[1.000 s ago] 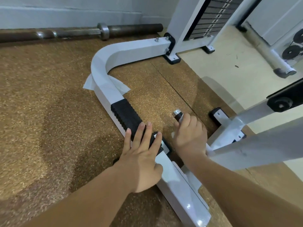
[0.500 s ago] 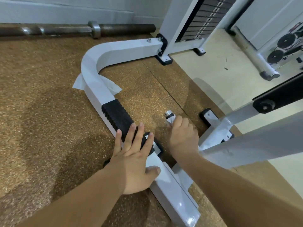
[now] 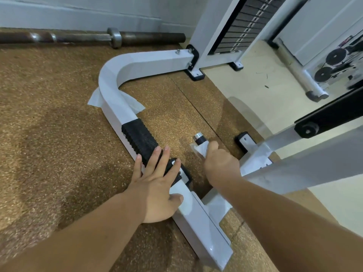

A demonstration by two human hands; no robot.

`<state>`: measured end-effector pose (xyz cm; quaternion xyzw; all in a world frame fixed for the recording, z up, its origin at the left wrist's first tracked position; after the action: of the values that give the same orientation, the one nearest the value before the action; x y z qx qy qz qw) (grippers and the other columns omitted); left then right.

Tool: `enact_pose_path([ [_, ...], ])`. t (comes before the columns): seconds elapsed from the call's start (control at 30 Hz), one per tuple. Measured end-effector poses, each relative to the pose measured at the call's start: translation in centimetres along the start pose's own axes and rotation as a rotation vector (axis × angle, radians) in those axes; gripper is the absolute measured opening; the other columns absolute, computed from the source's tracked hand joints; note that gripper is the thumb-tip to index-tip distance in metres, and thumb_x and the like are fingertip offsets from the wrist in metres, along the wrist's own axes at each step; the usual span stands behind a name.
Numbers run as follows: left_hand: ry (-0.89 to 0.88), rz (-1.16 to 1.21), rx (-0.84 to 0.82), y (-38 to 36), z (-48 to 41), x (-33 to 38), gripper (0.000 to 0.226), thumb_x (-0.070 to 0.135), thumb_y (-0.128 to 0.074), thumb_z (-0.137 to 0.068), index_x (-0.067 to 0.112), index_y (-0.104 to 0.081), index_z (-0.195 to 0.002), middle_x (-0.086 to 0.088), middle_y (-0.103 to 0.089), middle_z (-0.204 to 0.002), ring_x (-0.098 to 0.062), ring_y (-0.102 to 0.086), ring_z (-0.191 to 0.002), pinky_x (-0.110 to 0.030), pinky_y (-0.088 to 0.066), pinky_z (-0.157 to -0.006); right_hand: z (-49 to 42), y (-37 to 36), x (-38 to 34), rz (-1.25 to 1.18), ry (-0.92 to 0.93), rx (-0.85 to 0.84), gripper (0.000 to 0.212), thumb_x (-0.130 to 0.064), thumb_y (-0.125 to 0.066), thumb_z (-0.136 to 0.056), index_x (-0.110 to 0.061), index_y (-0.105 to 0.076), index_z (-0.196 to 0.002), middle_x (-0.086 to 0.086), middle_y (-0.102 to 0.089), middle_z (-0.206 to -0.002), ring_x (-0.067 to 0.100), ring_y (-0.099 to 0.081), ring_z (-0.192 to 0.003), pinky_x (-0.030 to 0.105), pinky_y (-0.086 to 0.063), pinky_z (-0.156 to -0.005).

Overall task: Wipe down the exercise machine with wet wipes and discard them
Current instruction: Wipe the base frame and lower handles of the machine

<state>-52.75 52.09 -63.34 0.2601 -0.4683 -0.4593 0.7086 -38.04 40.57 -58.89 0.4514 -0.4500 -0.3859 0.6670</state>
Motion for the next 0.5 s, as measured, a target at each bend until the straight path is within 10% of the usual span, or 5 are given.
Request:
enact_pose_path([
  [0.23, 0.008, 0.006, -0.003, -0.1, 0.1, 0.2, 0.087, 0.065, -0.032, -0.096, 0.037, 0.025, -0.156, 0.004, 0.055, -0.15, -0.018, 0.057, -0.132, -0.059, 0.026, -0.116, 3.7, 0.2, 1.0, 0.365, 0.119, -0.285, 0.025, -0.017, -0.054, -0.103, -0.012, -0.061, -0.127, 0.009, -0.069, -0.115, 0.029, -0.066, -0.112, 0.043, -0.051, -0.096],
  [0.4, -0.001, 0.004, -0.017, 0.1, 0.0, 0.1, 0.091, 0.068, -0.036, -0.093, 0.038, 0.022, -0.157, 0.005, 0.054, -0.151, -0.017, 0.055, -0.134, -0.058, 0.026, -0.116, 3.5, 2.1, 1.9, 0.513, 0.188, -0.461, 0.029, -0.021, -0.057, -0.1, -0.017, -0.062, -0.129, 0.0, -0.067, -0.105, 0.021, -0.066, -0.096, 0.035, -0.056, -0.08],
  [0.5, 0.0, -0.002, -0.016, 0.1, 0.2, 0.1, 0.096, 0.067, -0.041, -0.092, 0.039, 0.023, -0.156, 0.005, 0.055, -0.15, -0.018, 0.055, -0.134, -0.058, 0.026, -0.116, -2.4, 6.6, 3.6, 0.275, 0.031, -0.272, 0.046, -0.012, -0.053, -0.097, -0.023, -0.053, -0.142, -0.001, -0.064, -0.106, 0.024, -0.063, -0.092, 0.032, -0.049, -0.07],
])
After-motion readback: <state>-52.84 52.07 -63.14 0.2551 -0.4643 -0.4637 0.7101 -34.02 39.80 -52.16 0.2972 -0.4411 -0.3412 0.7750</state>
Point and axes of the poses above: each hand's wrist, its own z-axis away from the middle knuckle, its own y-axis out of the back of the hand, x = y × z, the point moved 10 cm from there along -z, towards the middle knuckle
